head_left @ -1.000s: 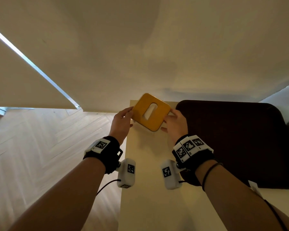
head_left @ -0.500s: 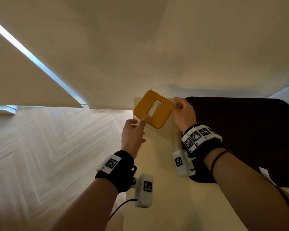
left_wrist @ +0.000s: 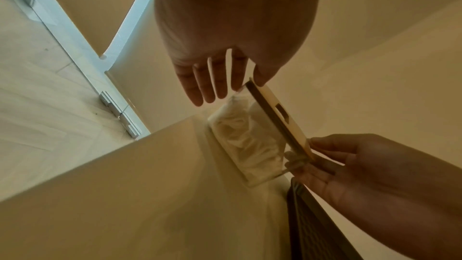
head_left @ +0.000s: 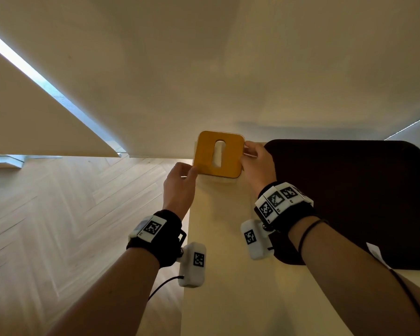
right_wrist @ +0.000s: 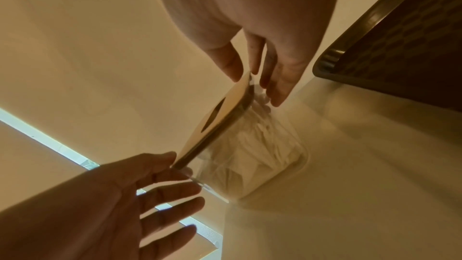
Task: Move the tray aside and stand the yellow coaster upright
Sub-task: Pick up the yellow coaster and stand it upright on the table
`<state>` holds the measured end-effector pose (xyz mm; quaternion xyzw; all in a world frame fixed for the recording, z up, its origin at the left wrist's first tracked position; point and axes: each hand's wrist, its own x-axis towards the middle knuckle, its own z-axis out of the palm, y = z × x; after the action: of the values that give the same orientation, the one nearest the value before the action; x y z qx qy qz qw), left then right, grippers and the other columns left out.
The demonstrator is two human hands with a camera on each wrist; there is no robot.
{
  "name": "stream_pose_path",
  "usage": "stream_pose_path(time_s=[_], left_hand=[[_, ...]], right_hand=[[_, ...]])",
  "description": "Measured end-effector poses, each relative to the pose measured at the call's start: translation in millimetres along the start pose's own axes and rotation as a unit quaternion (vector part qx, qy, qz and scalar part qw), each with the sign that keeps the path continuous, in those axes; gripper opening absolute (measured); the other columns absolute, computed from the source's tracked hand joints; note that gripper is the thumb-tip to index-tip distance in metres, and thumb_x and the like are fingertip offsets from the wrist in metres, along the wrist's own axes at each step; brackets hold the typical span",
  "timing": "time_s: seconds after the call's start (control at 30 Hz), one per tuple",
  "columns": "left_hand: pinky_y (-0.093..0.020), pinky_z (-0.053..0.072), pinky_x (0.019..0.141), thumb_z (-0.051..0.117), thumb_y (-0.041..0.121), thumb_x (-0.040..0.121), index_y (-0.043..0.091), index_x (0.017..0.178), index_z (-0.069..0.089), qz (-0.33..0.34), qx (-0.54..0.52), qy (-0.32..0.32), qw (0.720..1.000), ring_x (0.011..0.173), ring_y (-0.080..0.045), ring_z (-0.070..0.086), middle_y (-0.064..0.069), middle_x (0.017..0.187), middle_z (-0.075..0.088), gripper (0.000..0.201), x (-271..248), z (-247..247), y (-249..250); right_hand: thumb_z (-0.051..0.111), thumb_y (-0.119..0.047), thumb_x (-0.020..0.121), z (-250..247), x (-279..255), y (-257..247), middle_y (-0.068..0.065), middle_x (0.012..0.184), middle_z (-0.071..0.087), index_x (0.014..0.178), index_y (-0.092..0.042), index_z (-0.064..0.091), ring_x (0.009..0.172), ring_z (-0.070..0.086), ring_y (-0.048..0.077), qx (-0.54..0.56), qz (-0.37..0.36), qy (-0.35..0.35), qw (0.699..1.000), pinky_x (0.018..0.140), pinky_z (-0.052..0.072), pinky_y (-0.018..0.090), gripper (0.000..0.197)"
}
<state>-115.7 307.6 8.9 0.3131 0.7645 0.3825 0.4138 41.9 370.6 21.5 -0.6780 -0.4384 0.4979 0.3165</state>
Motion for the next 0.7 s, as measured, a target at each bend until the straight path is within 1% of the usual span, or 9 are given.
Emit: stream_pose_path(time_s=[0.07, 0.13, 0.17, 0.2, 0.23, 0.3, 0.37, 0.5, 0.7], left_hand=[[-0.039, 0.053, 0.081, 0.056, 0.035, 0.089, 0.018, 0.091, 0.061, 0.008, 0.007, 0.003, 1.000, 0.089, -0.021, 0.061, 0.007, 0.089, 0.064, 0.018, 5, -3, 1], [-0.043, 0.054, 0.087, 0.057, 0.034, 0.087, 0.022, 0.102, 0.061, 0.012, 0.000, -0.005, 1.000, 0.096, -0.021, 0.064, 0.006, 0.094, 0.066, 0.020, 10, -6, 4], [-0.046, 0.054, 0.089, 0.057, 0.034, 0.085, 0.024, 0.109, 0.062, 0.014, -0.001, -0.014, 1.000, 0.097, -0.022, 0.065, 0.004, 0.096, 0.068, 0.027, 12, -7, 6], [-0.048, 0.054, 0.089, 0.056, 0.035, 0.084, 0.025, 0.113, 0.062, 0.016, 0.000, -0.024, 1.000, 0.097, -0.023, 0.067, 0.003, 0.097, 0.069, 0.031, 14, -8, 8], [-0.048, 0.055, 0.088, 0.055, 0.035, 0.083, 0.026, 0.113, 0.063, 0.021, 0.005, -0.033, 0.999, 0.095, -0.024, 0.068, 0.001, 0.096, 0.070, 0.032, 15, -8, 9], [-0.048, 0.057, 0.085, 0.054, 0.031, 0.087, 0.026, 0.110, 0.066, 0.035, 0.010, -0.041, 0.998, 0.092, -0.027, 0.069, -0.002, 0.095, 0.070, 0.027, 16, -8, 11], [-0.045, 0.059, 0.082, 0.054, 0.026, 0.090, 0.023, 0.113, 0.066, 0.040, 0.005, -0.043, 0.998, 0.094, -0.029, 0.069, -0.005, 0.098, 0.070, 0.026, 18, -8, 11], [-0.039, 0.059, 0.078, 0.054, 0.025, 0.092, 0.020, 0.117, 0.066, 0.040, -0.002, -0.042, 0.998, 0.100, -0.027, 0.067, -0.010, 0.107, 0.070, 0.028, 24, -8, 10], [-0.034, 0.058, 0.074, 0.054, 0.025, 0.092, 0.021, 0.118, 0.066, 0.053, -0.003, -0.046, 0.998, 0.096, -0.024, 0.068, -0.007, 0.105, 0.070, 0.029, 28, -8, 6]], right_hand=[[0.056, -0.016, 0.091, 1, 0, 1, 0.005, 0.130, 0.061, 0.133, -0.015, 0.052, 0.117, 0.058, 0.019, -0.011, -0.007, -0.015, 1.000, 0.098, 0.050, 0.038, 0.042], [0.056, -0.013, 0.091, 0, -1, 5, 0.004, 0.129, 0.060, 0.131, -0.015, 0.054, 0.114, 0.058, 0.017, -0.016, -0.007, -0.008, 1.000, 0.097, 0.050, 0.036, 0.041], [0.056, -0.012, 0.090, 0, -2, 7, 0.003, 0.127, 0.061, 0.129, -0.015, 0.056, 0.111, 0.058, 0.016, -0.015, -0.004, -0.002, 1.000, 0.096, 0.051, 0.035, 0.039], [0.056, -0.012, 0.090, 0, -2, 8, 0.002, 0.123, 0.062, 0.126, -0.015, 0.058, 0.110, 0.059, 0.016, -0.014, -0.003, 0.001, 1.000, 0.094, 0.052, 0.035, 0.036], [0.056, -0.012, 0.090, 0, -2, 9, 0.000, 0.119, 0.062, 0.124, -0.015, 0.059, 0.108, 0.060, 0.016, -0.015, -0.004, 0.001, 1.000, 0.093, 0.053, 0.036, 0.034], [0.056, -0.013, 0.090, 0, -2, 8, -0.002, 0.113, 0.062, 0.122, -0.015, 0.061, 0.105, 0.060, 0.015, -0.021, -0.012, 0.001, 1.000, 0.092, 0.053, 0.035, 0.032], [0.057, -0.014, 0.089, 1, 0, 6, -0.003, 0.112, 0.062, 0.121, -0.015, 0.062, 0.103, 0.060, 0.014, -0.024, -0.019, 0.000, 1.000, 0.092, 0.053, 0.036, 0.032], [0.057, -0.014, 0.089, 3, 4, 5, -0.005, 0.105, 0.061, 0.121, -0.016, 0.063, 0.100, 0.061, 0.013, -0.020, -0.023, -0.005, 1.000, 0.092, 0.054, 0.037, 0.032], [0.056, -0.015, 0.090, 2, 6, 4, -0.007, 0.105, 0.060, 0.120, -0.018, 0.063, 0.103, 0.062, 0.015, -0.022, -0.024, -0.009, 0.999, 0.092, 0.054, 0.038, 0.031]])
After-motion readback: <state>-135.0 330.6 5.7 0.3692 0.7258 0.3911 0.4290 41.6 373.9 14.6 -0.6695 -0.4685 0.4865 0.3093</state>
